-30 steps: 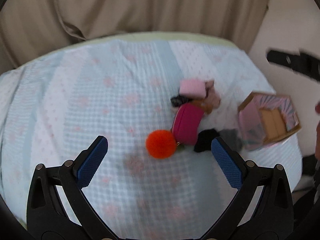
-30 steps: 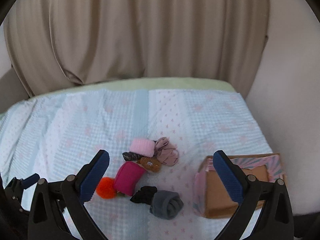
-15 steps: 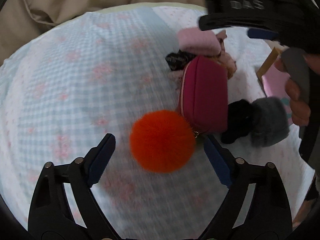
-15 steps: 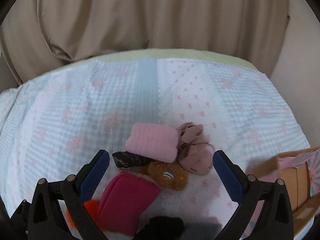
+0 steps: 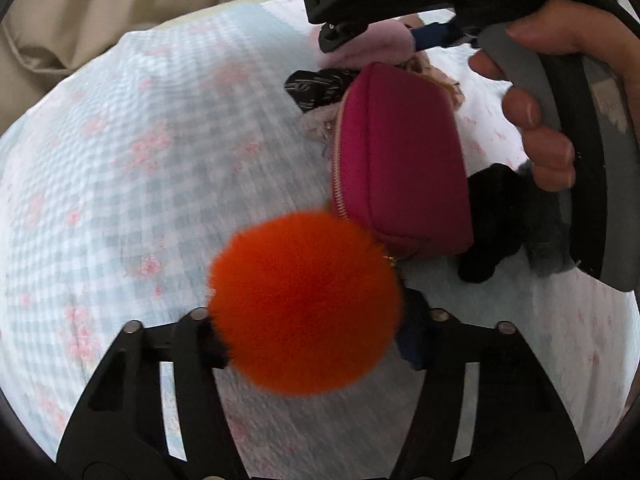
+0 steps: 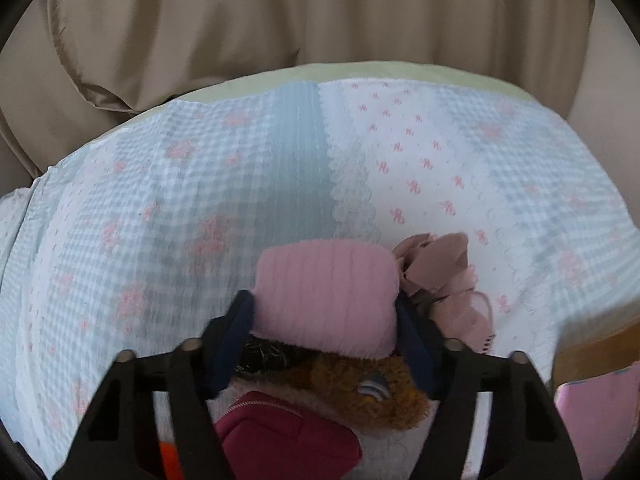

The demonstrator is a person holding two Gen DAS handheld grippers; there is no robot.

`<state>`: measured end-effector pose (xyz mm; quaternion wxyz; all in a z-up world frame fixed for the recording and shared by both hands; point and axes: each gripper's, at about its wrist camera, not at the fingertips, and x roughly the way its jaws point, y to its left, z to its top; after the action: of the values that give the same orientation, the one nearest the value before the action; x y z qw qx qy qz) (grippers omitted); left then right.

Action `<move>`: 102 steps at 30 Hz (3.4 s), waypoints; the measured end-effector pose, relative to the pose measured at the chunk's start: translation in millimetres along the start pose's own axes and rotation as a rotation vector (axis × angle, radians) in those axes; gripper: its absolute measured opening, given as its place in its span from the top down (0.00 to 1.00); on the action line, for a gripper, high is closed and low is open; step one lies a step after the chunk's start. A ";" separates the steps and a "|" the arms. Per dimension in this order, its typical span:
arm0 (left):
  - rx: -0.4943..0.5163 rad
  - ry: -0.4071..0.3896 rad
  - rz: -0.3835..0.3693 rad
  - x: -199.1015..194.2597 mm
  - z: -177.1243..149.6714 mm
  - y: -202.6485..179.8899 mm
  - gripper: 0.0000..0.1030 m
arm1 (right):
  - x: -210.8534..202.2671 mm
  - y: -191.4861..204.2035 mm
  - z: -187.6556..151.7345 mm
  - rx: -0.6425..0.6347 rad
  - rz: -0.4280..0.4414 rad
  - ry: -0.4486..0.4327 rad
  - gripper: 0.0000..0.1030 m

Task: Organize soft objects
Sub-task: 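Grasp the orange pom-pom with the left tool while the right tool grasps the pink knit pouch, then carry both items over the cardboard box and open both tools to drop them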

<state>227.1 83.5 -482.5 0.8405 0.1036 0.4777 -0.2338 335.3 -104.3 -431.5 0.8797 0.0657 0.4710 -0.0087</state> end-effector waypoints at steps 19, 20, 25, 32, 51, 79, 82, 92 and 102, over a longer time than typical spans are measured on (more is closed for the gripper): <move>-0.072 -0.043 -0.008 -58.5 16.2 20.0 0.66 | -51.8 0.4 8.9 0.025 0.005 -0.068 0.69; -0.077 -0.050 -0.004 -65.0 18.9 20.7 0.66 | -58.2 1.4 10.4 0.023 0.006 -0.074 0.69; -0.095 -0.098 0.015 -101.9 31.4 21.0 0.66 | -100.8 4.4 19.1 0.006 0.009 -0.113 0.69; -0.147 -0.165 0.044 -165.8 63.0 12.7 0.66 | -176.9 1.7 28.8 -0.008 0.028 -0.170 0.69; -0.217 -0.294 0.028 -289.1 152.9 -145.5 0.66 | -369.7 -123.1 16.4 -0.013 0.018 -0.226 0.69; -0.257 0.156 -0.040 -22.8 216.6 -355.2 0.66 | -231.9 -386.8 -24.9 0.036 -0.012 0.213 0.69; -0.247 0.222 -0.030 10.7 214.1 -353.2 0.66 | -201.9 -390.0 -26.4 0.051 0.014 0.269 0.69; -0.211 0.395 -0.016 71.2 199.5 -356.7 0.66 | -127.2 -400.3 -37.5 0.094 0.081 0.439 0.69; -0.064 0.387 0.064 60.6 198.1 -363.0 0.00 | -111.6 -401.7 -41.5 0.129 0.143 0.486 0.00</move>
<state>224.3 -328.6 -412.9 0.7428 0.1352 0.6340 -0.1673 207.9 -502.6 -404.7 0.7331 0.1549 0.6611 0.0394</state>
